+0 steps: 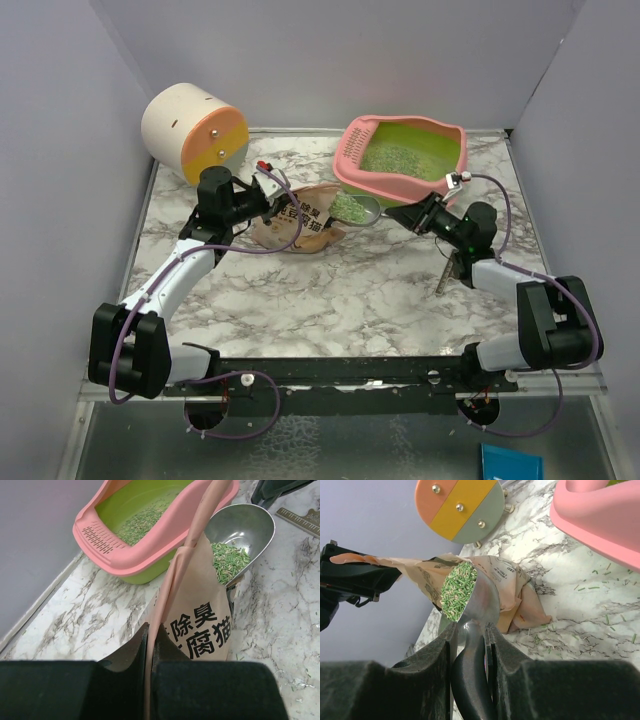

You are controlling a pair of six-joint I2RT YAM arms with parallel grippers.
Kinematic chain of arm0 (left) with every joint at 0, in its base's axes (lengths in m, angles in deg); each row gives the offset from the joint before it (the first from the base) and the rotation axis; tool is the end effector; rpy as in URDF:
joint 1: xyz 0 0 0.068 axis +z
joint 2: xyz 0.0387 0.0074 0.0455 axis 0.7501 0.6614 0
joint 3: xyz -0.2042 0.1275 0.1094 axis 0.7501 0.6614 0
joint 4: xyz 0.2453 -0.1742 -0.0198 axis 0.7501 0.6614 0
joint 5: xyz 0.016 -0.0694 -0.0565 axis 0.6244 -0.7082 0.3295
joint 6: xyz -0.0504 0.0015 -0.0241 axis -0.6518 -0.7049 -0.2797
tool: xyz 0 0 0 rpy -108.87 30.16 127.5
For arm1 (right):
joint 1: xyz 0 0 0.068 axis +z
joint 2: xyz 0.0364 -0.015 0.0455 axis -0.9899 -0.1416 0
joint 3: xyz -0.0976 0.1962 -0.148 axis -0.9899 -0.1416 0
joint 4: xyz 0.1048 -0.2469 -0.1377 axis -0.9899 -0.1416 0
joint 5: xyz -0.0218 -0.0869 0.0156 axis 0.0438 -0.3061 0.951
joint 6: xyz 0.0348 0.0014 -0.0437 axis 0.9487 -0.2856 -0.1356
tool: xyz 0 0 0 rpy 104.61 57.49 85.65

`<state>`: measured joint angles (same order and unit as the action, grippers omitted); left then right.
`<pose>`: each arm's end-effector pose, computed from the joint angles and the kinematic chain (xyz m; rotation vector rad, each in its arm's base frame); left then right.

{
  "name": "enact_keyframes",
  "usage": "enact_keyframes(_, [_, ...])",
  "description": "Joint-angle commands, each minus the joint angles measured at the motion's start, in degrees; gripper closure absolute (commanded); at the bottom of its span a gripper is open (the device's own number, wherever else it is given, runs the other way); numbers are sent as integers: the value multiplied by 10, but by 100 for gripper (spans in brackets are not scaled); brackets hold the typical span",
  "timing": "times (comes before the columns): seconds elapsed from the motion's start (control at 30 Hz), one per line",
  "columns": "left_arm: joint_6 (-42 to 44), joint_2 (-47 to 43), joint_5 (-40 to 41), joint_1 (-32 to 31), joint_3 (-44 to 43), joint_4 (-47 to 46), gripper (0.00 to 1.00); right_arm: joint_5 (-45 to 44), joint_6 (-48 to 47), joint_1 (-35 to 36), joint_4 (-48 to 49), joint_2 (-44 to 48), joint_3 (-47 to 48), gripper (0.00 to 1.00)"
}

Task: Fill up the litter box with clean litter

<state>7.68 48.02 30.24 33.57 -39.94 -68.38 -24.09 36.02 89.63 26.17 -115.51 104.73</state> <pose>0.3167 -0.1120 0.2788 0.9997 1.4256 -0.5946 0.3023 0.0662 0.1765 0.0836 1.7825 1.3274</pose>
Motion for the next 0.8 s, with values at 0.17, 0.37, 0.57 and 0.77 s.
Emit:
enact_keyframes(0.17, [-20, 0, -7, -5, -1, -62, 100, 9, 23, -36, 59, 4, -9, 99])
enact_keyframes(0.37, [-36, 10, -1, -5, -1, -76, 100, 20, 19, -57, 44, 26, -1, 99])
enact_keyframes(0.57, [-44, 13, 9, -5, 1, -85, 100, 29, 24, -72, 38, 49, 3, 99])
enact_keyframes(0.77, [-47, 15, 10, -6, 0, -86, 100, 32, 23, -84, 22, 66, 9, 99])
